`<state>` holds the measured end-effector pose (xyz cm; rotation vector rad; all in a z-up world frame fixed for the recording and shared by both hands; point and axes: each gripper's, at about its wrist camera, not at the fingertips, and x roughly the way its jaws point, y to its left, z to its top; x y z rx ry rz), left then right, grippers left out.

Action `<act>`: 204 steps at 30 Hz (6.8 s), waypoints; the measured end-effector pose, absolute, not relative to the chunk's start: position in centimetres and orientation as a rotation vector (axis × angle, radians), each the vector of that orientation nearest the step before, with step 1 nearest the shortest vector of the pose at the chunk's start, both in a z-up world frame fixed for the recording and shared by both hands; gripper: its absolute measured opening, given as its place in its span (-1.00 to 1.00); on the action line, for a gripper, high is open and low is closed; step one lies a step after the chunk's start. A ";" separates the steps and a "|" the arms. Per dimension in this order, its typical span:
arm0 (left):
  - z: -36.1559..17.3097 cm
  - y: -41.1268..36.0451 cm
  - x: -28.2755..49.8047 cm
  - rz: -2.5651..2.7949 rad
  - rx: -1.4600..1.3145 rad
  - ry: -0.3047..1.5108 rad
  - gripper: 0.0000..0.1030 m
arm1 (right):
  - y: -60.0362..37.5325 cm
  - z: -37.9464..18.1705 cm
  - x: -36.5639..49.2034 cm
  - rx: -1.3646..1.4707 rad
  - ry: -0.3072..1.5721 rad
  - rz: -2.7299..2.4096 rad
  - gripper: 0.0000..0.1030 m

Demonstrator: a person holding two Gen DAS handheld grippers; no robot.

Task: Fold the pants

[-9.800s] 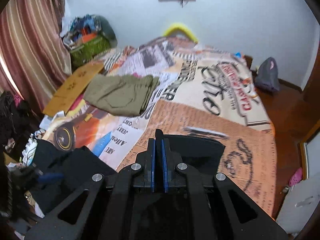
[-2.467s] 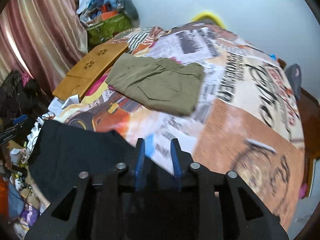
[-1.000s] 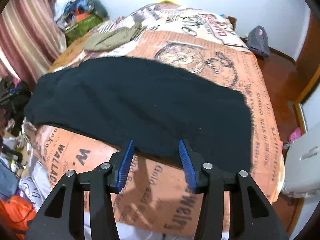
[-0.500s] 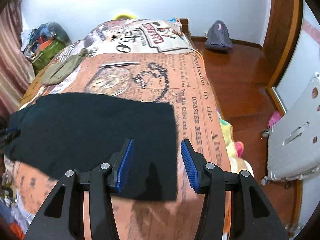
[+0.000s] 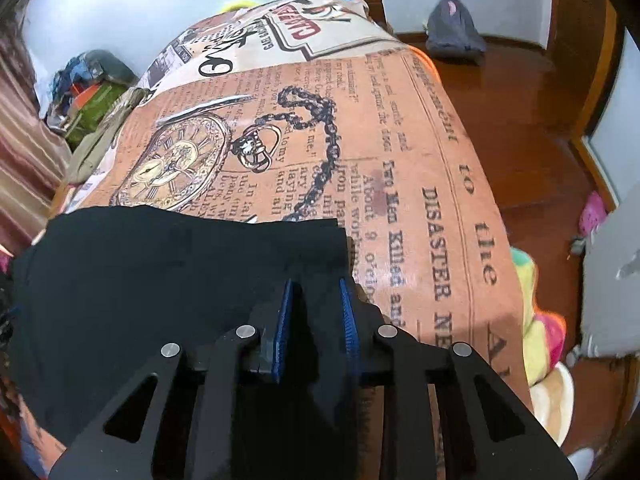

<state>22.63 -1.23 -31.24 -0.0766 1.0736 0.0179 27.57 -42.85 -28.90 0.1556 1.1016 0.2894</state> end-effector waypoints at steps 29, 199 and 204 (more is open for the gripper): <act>-26.4 -4.6 22.3 -0.051 0.013 0.992 0.49 | -43.6 -22.9 23.0 0.014 0.996 0.264 -0.50; -22.7 -12.0 22.1 -0.206 0.056 0.830 0.69 | -32.9 -13.1 18.4 0.342 0.624 0.406 -0.85; -22.3 -7.5 21.0 -0.151 -0.006 0.810 0.69 | -28.2 -12.6 18.7 0.264 0.635 0.481 -0.85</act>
